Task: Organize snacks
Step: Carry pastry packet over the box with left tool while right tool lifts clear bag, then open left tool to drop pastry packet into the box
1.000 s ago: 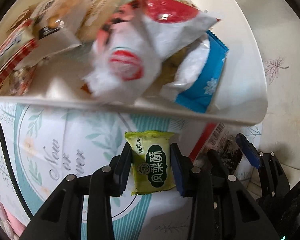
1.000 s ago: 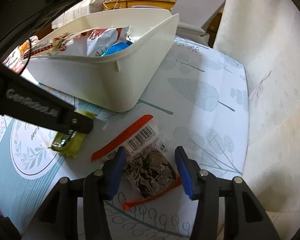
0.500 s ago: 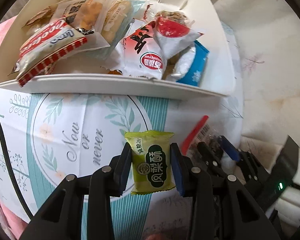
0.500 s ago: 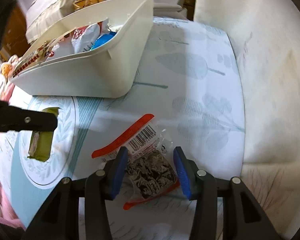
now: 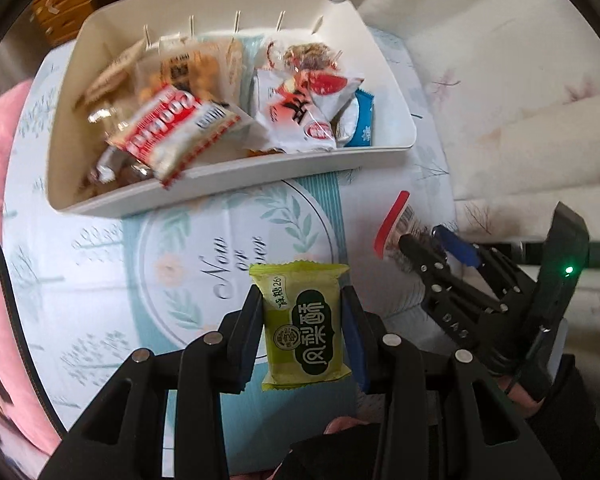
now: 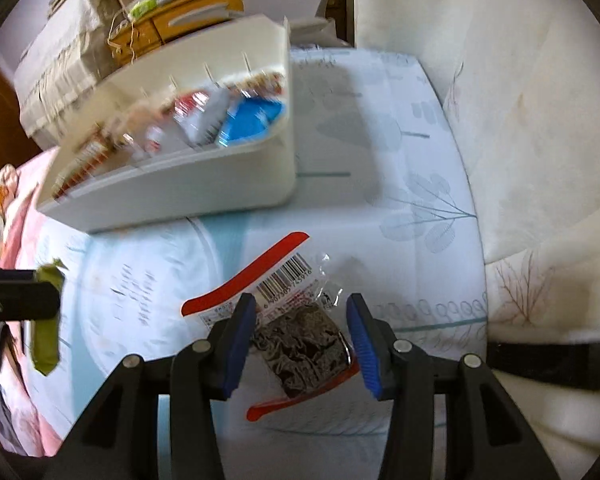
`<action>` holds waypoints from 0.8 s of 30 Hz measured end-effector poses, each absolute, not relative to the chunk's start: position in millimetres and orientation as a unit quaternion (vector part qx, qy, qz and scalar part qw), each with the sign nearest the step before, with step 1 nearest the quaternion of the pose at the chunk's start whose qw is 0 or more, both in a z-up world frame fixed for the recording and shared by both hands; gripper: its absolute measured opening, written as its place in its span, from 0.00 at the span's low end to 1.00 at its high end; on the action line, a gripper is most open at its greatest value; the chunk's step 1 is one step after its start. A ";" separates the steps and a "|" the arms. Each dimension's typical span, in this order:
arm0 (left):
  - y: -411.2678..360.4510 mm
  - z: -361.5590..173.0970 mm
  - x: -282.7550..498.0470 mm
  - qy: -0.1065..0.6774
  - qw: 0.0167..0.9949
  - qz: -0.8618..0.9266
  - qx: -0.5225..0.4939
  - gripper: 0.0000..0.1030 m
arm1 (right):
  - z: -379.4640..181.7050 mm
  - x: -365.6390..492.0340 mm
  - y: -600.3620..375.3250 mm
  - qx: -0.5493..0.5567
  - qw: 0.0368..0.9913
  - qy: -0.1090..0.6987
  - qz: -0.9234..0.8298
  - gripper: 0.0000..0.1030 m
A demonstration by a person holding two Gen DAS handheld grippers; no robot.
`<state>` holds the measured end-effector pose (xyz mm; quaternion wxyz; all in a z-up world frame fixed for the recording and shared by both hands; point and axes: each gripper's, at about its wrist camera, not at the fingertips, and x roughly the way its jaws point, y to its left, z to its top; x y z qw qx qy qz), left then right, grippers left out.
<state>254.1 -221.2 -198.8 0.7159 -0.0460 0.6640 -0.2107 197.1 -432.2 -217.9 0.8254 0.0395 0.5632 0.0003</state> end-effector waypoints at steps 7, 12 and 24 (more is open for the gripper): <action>-167.1 -166.6 278.4 0.628 0.735 -0.255 -0.029 0.35 | -173.0 200.2 -390.1 0.062 0.851 0.521 -0.016 0.46; -138.7 -155.3 305.3 0.602 0.755 -0.256 -0.043 0.35 | -150.1 216.5 -365.8 0.081 0.862 0.501 -0.011 0.36; -118.9 -145.0 369.3 0.539 0.785 -0.292 -0.091 0.35 | -120.4 272.7 -342.7 0.091 0.871 0.482 -0.026 0.02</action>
